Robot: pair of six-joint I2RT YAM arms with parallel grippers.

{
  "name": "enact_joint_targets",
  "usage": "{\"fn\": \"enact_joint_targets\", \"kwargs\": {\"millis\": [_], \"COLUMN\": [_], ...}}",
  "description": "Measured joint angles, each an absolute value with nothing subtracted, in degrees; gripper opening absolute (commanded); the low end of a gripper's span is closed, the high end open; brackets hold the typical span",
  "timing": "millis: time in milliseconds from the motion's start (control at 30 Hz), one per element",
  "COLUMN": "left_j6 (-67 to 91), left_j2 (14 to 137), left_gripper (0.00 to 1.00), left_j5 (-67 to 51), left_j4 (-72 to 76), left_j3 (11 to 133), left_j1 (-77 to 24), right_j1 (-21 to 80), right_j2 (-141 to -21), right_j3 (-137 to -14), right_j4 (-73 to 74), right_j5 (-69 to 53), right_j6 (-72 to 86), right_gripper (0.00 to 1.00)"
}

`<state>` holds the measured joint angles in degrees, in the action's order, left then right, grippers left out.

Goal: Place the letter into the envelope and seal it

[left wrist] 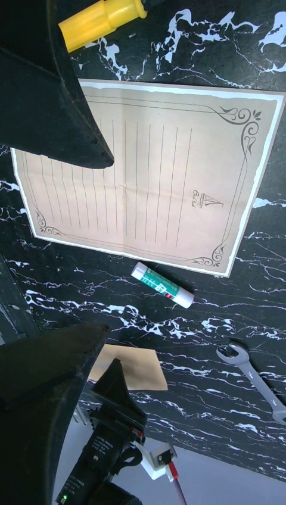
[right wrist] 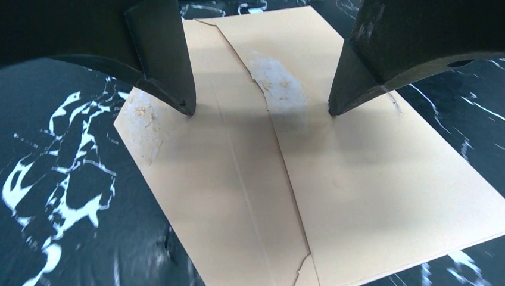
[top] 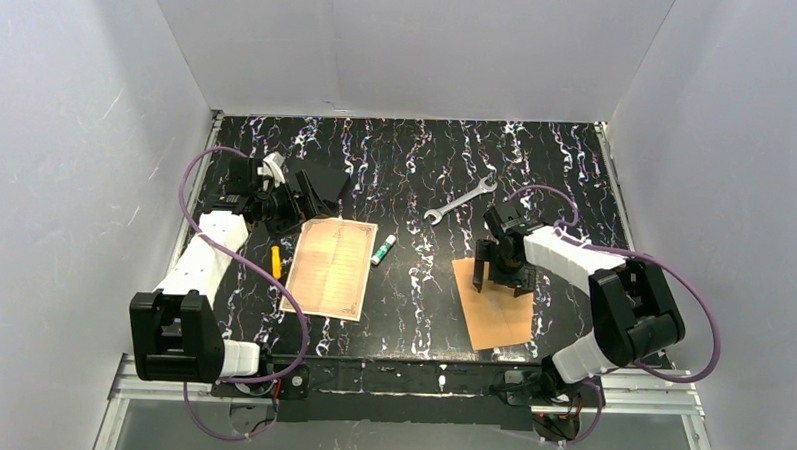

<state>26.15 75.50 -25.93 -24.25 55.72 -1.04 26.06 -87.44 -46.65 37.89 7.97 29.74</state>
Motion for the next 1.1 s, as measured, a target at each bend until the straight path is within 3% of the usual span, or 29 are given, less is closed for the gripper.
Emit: {"fn": "enact_joint_targets", "kwargs": {"millis": [233,500,900,1100], "left_j6": [25.56,25.50,24.88,24.82], "left_j2": [75.50,75.48,72.49,71.75], "left_gripper": [0.98,0.98,0.98,0.98], "left_j5": [-25.78,-25.47,-23.66,-23.11], "left_j4": [-25.15,-25.85,-27.11,-27.09], "left_j3": [55.72,55.72,55.72,55.68], "left_j1": [-1.04,-1.04,-1.04,-1.04], "right_j1": [26.11,25.50,25.45,23.88], "right_j2": [-86.28,-98.06,-95.70,-89.36], "right_j3": [-45.19,-54.54,-62.54,-67.79], "right_j4": [23.81,8.08,21.26,25.74], "right_j5": [12.71,18.39,16.45,16.86], "right_j6": [30.13,32.88,35.16,33.78], "right_gripper": [0.91,0.86,0.86,0.69]}}
